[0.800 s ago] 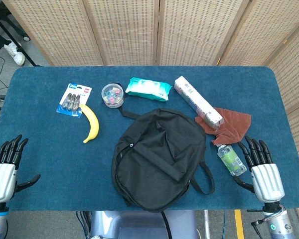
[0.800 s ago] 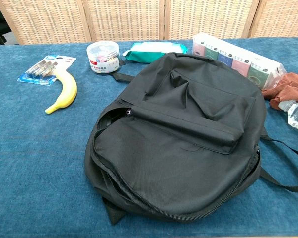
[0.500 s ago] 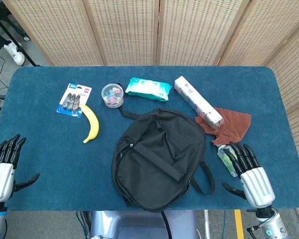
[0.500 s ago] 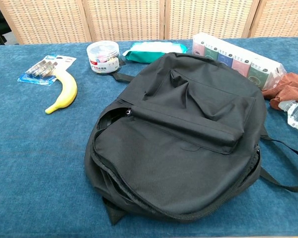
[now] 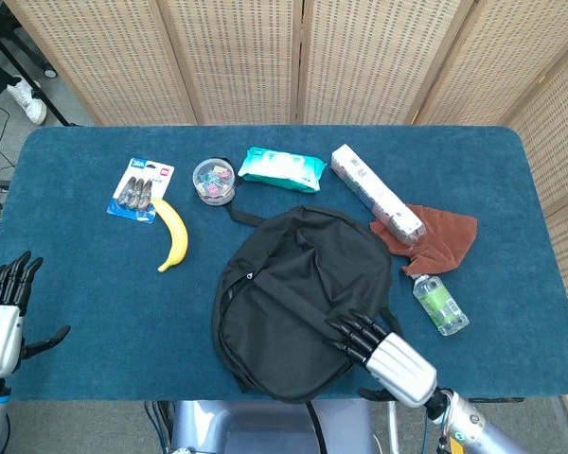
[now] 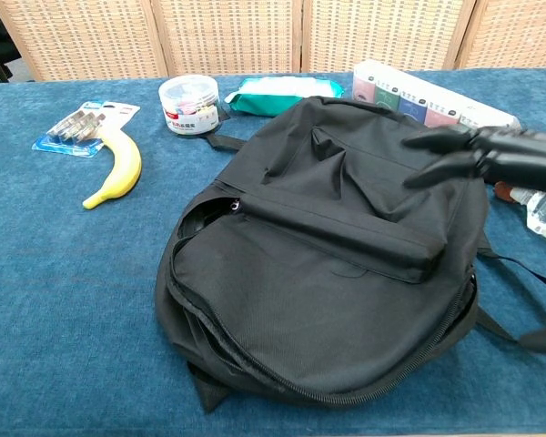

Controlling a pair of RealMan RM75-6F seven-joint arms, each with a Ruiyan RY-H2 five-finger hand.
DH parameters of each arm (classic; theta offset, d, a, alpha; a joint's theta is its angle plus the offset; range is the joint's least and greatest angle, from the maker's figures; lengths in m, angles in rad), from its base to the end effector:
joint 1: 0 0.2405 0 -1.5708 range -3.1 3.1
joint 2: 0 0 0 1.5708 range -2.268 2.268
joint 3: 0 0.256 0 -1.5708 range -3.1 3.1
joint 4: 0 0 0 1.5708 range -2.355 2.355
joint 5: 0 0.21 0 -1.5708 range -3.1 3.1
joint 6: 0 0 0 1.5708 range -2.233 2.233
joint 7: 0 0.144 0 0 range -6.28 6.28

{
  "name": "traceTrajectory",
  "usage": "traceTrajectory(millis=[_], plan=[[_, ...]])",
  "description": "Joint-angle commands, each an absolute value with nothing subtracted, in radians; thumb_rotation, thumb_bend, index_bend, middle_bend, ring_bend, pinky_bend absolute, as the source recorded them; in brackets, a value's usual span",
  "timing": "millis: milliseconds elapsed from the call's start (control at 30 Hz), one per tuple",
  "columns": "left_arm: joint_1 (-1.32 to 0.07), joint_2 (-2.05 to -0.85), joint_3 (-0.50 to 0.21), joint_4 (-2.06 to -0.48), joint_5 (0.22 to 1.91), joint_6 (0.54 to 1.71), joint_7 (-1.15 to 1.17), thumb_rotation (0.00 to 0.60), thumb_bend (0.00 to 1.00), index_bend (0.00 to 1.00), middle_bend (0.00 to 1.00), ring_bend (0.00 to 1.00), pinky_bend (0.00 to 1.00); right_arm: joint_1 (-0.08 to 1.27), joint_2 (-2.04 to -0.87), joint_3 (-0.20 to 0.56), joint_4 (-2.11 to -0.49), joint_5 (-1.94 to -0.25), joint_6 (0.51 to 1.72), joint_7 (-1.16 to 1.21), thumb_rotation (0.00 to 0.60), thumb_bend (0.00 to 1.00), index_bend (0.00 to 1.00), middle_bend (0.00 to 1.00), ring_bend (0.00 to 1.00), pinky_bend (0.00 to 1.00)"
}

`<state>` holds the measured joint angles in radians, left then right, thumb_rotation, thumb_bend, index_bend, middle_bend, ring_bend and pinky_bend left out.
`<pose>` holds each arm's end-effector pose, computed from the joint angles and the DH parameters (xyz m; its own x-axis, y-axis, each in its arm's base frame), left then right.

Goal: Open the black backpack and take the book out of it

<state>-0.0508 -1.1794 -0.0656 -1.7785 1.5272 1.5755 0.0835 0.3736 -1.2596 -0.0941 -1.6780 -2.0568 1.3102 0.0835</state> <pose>-0.2689 0.1709 0.1426 0.2596 -0.0794 0.9624 0.9651 -0.0134 -0.2614 -0.1807 -0.1783 0.0537 0.3450 -0.2463 0.9057 -0.6832 -0.7275 0.0624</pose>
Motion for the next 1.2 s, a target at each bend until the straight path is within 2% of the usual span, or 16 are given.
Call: traceTrajectory(millis=[33, 433, 733, 800, 1067, 1200], plan=[[-0.053, -1.18, -0.068, -1.778, 1.522, 1.571, 0.084, 0.6, 0.13, 0.0, 0.0, 0.0, 0.0, 0.395, -1.278, -0.113, -1.707, -2.068, 1.28, 0.091, 0.6, 0.0, 0.14, 0.03, 0.0, 0.0], [-0.054, -1.183, -0.07, -1.777, 1.519, 1.573, 0.089, 0.6, 0.13, 0.0, 0.0, 0.0, 0.0, 0.412, -1.405, -0.135, -1.678, -2.06, 1.168, -0.097, 0.6, 0.0, 0.14, 0.06, 0.0, 0.0], [-0.056, -1.183, -0.075, -1.775, 1.505, 1.567, 0.087, 0.6, 0.13, 0.0, 0.0, 0.0, 0.0, 0.414, -1.505, -0.125, -1.596, -2.047, 1.178, -0.155, 0.6, 0.0, 0.17, 0.14, 0.0, 0.0], [-0.057, -1.184, -0.076, -1.775, 1.503, 1.566, 0.088, 0.6, 0.13, 0.0, 0.0, 0.0, 0.0, 0.418, -1.523, -0.126, -1.581, -2.047, 1.187, -0.146, 0.6, 0.02, 0.2, 0.17, 0.03, 0.0], [-0.059, -1.187, -0.077, -1.773, 1.497, 1.561, 0.092, 0.6, 0.13, 0.0, 0.0, 0.0, 0.0, 0.43, -1.576, -0.129, -1.522, -2.028, 1.244, -0.057, 0.6, 0.24, 0.35, 0.38, 0.21, 0.0], [-0.059, -1.187, -0.076, -1.774, 1.498, 1.562, 0.092, 0.6, 0.13, 0.0, 0.0, 0.0, 0.0, 0.43, -1.589, -0.126, -1.512, -2.009, 1.249, -0.053, 0.6, 0.26, 0.37, 0.41, 0.24, 0.0]])
